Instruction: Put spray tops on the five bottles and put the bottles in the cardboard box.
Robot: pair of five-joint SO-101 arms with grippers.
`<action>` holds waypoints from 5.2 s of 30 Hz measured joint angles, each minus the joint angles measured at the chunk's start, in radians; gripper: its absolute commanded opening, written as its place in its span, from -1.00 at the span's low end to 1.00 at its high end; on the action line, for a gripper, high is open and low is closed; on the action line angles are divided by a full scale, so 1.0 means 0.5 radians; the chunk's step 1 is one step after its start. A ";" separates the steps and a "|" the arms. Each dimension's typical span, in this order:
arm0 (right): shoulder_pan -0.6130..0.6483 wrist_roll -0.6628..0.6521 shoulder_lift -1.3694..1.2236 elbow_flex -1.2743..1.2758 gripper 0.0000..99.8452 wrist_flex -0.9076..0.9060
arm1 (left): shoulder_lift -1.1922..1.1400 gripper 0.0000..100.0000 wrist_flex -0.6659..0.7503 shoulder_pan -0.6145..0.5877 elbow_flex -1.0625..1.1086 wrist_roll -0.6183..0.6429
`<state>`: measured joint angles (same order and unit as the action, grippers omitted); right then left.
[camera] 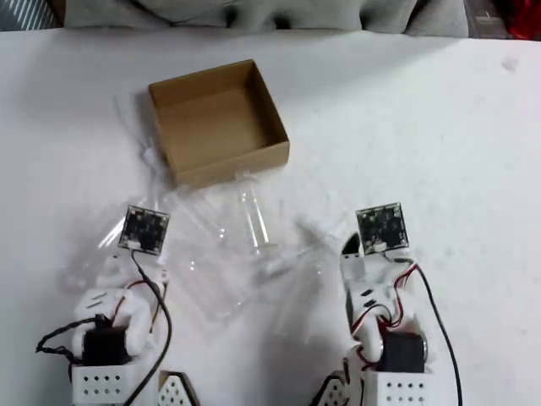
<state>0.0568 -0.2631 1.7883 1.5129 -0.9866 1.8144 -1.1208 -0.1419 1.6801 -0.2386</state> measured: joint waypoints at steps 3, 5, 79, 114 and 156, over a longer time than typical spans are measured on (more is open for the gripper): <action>0.160 0.000 -0.114 -0.135 -0.97 0.021 | 0.000 -0.96 0.012 0.000 0.003 0.000; 0.242 0.000 -0.285 -0.230 -0.97 0.052 | 0.000 -0.96 0.012 0.000 0.003 0.000; 0.227 -0.221 -3.817 -2.406 -0.96 -0.144 | 0.000 -0.96 0.107 -0.003 0.003 0.000; 0.758 0.822 -3.799 -3.271 -0.96 -0.651 | 0.000 -0.96 0.196 -0.402 -0.009 0.114; 1.783 1.102 -4.483 -3.557 -0.62 -0.423 | -2.375 -0.96 -0.172 -1.264 -2.338 0.439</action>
<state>0.9482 0.2877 -0.4534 -0.2654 -1.1983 0.6268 -1.2068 -0.7741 0.5109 -0.0192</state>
